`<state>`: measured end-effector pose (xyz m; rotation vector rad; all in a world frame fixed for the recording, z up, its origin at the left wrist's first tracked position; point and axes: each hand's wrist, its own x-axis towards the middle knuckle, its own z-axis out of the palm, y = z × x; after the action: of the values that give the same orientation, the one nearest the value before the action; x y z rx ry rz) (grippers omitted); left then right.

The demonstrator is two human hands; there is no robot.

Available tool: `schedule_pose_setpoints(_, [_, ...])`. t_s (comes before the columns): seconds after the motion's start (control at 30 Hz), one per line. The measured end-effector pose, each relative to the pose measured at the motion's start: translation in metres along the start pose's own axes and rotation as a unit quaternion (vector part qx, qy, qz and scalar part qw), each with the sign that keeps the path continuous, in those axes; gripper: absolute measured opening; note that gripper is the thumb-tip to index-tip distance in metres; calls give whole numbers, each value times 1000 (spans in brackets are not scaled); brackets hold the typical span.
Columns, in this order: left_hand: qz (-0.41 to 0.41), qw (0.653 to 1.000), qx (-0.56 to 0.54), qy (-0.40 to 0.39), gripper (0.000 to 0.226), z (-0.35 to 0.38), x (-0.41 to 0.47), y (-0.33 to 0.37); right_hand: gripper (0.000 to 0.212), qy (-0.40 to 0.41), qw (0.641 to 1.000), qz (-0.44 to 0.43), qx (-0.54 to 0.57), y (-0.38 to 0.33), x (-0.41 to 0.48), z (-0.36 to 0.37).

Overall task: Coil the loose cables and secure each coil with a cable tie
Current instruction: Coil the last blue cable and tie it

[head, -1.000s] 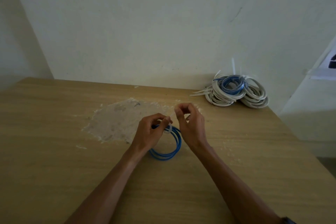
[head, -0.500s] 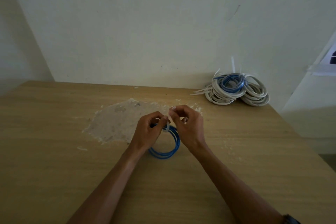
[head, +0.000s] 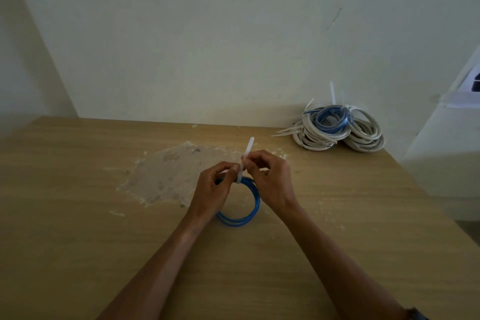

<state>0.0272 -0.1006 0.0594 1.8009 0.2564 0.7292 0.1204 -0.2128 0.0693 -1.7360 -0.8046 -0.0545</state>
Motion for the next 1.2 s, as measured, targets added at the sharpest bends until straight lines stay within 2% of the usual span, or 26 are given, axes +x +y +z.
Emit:
schedule_pose_setpoints(0.13, [0,1000,6,-28,25,3,0,8,6,50,999,4,-3,-1,0,-4])
schedule_pose_setpoints(0.33, [-10,999,14,-36,21,6,-3,11,5,61,998,12,1,-1,1,-4])
schedule_pose_setpoints(0.57, [-27,998,15,-59,18,7,-2,3,9,62,995,62,43,5,0,-1])
schedule_pose_setpoints(0.77, [-102,994,-31,-36,22,3,0,-7,6,49,999,-15,-4,1,-9,11])
schedule_pose_setpoints(0.87, [-105,993,-28,-34,22,4,0,-5,7,56,998,-33,-19,1,-8,10])
schedule_pose_setpoints(0.93, [-89,995,-36,-38,22,6,-2,0,9,65,998,-10,0,2,-6,6])
schedule_pose_setpoints(1.1, [-75,994,-61,-50,21,18,-9,5,13,75,979,125,146,5,-2,-3])
schedule_pose_setpoints(1.2, [-69,994,-63,-61,24,18,-12,6,16,74,968,158,181,8,1,-2])
